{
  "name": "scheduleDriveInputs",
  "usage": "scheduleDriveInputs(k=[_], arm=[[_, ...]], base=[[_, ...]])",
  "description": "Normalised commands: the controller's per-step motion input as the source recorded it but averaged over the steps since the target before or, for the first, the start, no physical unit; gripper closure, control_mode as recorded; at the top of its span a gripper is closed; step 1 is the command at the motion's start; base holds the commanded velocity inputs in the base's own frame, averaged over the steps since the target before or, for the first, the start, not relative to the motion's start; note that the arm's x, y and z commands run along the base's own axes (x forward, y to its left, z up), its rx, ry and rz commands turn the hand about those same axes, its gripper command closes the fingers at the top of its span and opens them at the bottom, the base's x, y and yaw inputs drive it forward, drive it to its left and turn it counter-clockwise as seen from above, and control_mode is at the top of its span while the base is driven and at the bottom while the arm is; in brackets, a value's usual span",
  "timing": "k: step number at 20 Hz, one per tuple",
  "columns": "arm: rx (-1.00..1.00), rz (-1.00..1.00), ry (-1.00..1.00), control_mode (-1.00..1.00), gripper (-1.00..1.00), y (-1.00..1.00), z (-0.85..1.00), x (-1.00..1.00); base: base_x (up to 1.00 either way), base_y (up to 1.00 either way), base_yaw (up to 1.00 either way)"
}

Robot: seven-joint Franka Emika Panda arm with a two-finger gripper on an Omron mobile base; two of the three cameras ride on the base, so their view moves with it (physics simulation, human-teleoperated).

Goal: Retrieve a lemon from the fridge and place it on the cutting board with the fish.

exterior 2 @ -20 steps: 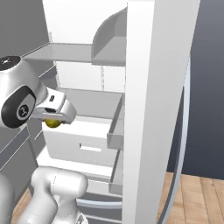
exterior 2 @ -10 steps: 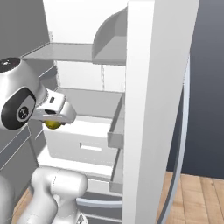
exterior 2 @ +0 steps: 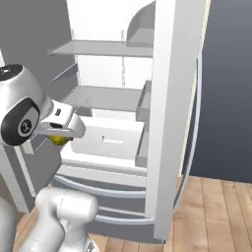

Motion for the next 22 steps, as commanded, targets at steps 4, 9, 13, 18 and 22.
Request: scheduleDriveInputs(k=[4, 9, 13, 18, 22], arm=[[0.00, 0.00, 0.00, 1.00, 1.00, 0.00, 0.00, 0.00], [0.00, 0.00, 0.00, 1.00, 1.00, 0.00, 0.00, 0.00], [0.00, 0.00, 0.00, 1.00, 1.00, 0.00, 0.00, 0.00], [0.00, 0.00, 0.00, 1.00, 1.00, 0.00, 0.00, 0.00], [0.00, 0.00, 0.00, 1.00, 1.00, 0.00, 0.00, 0.00]], base=[[-0.69, 0.00, 0.00], [-0.26, -0.05, 0.00], [-0.62, -0.11, -0.08], [-0.85, -0.11, -0.55], [-0.18, -0.29, -0.79]])
